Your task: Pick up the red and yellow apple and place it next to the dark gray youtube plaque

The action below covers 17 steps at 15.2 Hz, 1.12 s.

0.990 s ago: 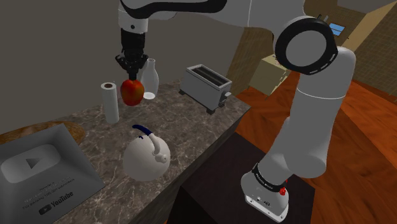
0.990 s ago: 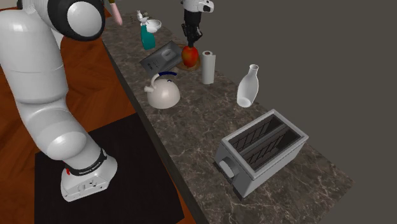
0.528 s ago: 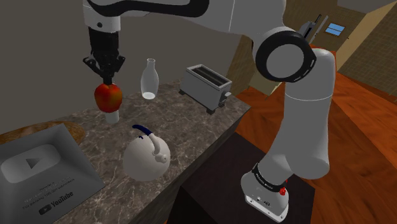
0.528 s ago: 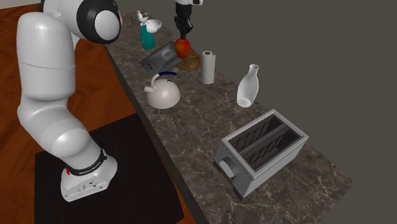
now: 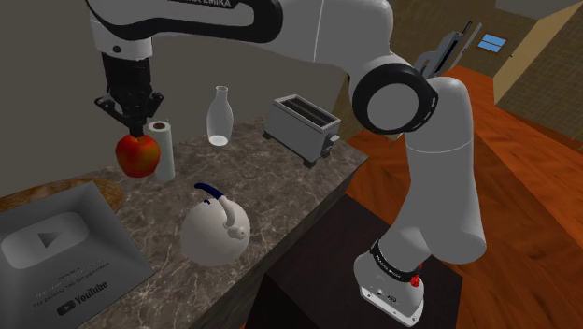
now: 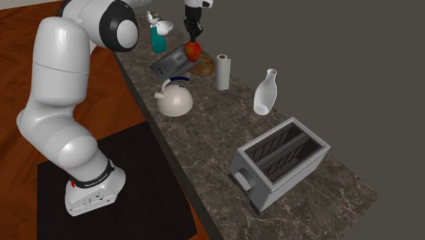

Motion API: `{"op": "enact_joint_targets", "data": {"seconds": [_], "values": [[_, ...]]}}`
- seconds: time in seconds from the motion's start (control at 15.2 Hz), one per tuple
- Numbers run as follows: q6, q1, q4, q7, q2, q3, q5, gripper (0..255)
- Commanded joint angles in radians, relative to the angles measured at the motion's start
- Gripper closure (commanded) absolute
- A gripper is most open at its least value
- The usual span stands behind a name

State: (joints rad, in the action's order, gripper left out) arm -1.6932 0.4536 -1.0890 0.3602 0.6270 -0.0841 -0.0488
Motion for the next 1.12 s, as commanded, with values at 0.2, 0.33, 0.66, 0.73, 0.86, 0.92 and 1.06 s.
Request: {"op": "enact_joint_targets", "data": {"seconds": [0.2, 0.33, 0.66, 0.73, 0.86, 0.92, 1.06], "values": [[-0.073, -0.001, -0.080, -0.004, -0.008, 0.000, -0.001, 255], [-0.099, -0.001, -0.105, -0.006, -0.007, 0.000, -0.001, 255], [-0.162, -0.002, -0.160, -0.010, 0.001, 0.001, -0.002, 255], [-0.174, -0.002, -0.171, -0.011, 0.003, 0.001, -0.002, 255], [-0.197, -0.002, -0.189, -0.013, 0.008, 0.001, -0.002, 255], [-0.209, -0.002, -0.197, -0.014, 0.011, 0.001, -0.002, 255], [-0.232, -0.002, -0.214, -0.015, 0.018, 0.001, -0.002, 255]]}}
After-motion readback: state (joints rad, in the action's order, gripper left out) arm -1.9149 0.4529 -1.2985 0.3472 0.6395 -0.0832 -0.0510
